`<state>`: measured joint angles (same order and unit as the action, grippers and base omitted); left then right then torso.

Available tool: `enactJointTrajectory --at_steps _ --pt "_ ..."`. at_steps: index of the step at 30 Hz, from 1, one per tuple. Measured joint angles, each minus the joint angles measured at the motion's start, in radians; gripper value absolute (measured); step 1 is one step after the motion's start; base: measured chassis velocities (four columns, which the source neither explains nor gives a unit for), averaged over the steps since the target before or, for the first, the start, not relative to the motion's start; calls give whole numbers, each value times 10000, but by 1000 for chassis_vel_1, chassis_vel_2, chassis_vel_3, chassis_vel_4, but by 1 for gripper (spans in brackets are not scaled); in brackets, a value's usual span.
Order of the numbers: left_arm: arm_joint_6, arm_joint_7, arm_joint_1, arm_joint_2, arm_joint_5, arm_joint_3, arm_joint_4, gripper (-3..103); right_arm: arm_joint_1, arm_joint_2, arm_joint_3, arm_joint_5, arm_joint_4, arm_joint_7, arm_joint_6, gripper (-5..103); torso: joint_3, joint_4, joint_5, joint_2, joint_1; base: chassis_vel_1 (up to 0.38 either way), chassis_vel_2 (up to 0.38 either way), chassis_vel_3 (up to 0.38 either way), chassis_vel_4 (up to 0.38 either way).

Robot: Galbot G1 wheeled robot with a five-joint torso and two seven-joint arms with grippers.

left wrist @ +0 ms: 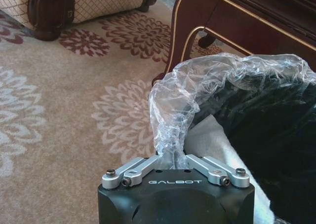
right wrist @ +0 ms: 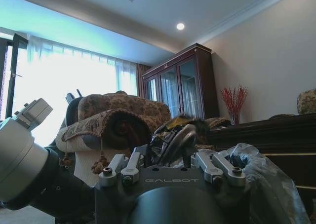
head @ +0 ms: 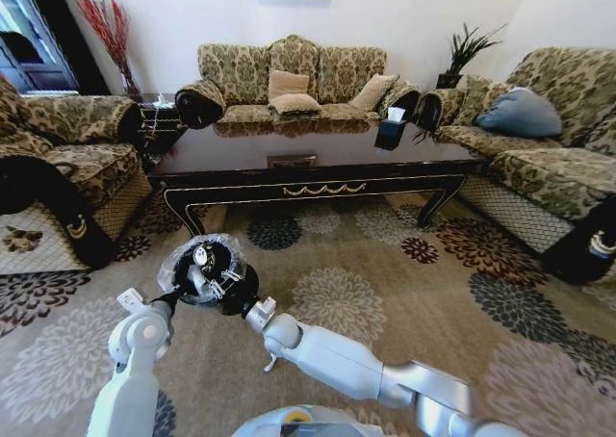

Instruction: Move to the front of the table and pick up the trash from the floor, then place it into the trash bin.

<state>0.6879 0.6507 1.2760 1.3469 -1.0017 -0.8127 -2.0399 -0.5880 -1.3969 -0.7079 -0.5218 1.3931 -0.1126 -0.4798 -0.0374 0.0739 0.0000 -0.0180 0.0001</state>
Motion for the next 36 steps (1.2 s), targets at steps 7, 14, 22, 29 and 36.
enactJointTrajectory --at_steps 7,14,22,29,36 --pt "-2 -1 87 -10 -4 -31 -42 2 -23 62 129 236 7 -5 16 58 0 0 0 0 0 0 0 0 0" --pt "36 5 435 -191 -142 -397 -187 2 -73 273 770 -67 345 -250 363 85 0 0 -1 0 0 0 0 0 0" --pt "81 126 702 -1288 -784 -1473 -4 2 -235 687 1879 -1057 602 -919 1604 100 0 1 -1 0 0 0 0 0 0" --pt "238 339 1074 -1812 -1516 -2829 122 2 -754 1076 2393 -1309 406 -3594 4583 100 0 1 -2 0 -1 0 0 0 0" --pt "273 374 1616 -1634 -1594 -3203 -421 2 -1250 917 1973 -3586 1037 -6786 8128 100 0 0 -1 0 -1 0 0 0 0"
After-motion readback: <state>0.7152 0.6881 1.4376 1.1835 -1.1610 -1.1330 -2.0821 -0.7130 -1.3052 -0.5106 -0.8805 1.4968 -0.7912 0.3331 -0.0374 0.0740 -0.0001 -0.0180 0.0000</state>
